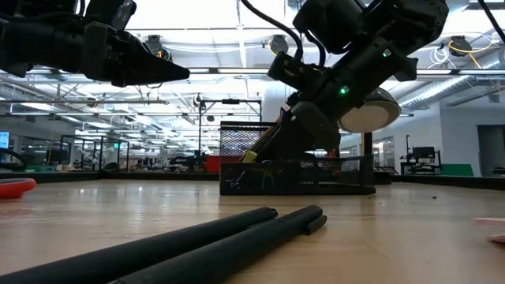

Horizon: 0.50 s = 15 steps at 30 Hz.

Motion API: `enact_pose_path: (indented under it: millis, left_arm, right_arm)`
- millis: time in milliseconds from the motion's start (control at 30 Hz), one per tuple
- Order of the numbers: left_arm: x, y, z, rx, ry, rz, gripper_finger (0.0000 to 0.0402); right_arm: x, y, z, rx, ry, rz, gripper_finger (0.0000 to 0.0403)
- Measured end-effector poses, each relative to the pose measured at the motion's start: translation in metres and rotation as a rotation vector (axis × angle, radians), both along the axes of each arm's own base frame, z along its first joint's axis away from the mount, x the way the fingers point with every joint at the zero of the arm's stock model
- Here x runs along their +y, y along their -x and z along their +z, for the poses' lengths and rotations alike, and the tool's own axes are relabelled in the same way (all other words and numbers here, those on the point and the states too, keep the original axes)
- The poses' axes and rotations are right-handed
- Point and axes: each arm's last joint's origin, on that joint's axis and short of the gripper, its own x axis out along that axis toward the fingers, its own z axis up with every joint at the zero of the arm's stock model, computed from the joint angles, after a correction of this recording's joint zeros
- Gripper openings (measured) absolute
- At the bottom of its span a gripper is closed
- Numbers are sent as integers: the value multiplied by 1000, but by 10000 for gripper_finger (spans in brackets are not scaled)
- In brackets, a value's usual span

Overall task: Pick and place office supplies into organizer
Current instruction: Put the light green eraser into the black desk organizer, then adjust the black desk organizer

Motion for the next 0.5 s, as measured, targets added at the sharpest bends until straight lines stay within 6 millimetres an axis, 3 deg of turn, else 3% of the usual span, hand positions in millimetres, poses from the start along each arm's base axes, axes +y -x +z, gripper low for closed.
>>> enact_pose_path:
  millis: [300, 500]
  left_arm:
    - [0, 0, -1, 7, -3, 0, 72]
    - [0, 0, -1, 9, -4, 0, 72]
  right_arm:
    - [0, 2, 4, -11, 43, -40, 115]
    - [7, 10, 30, -47, 125, -50, 130]
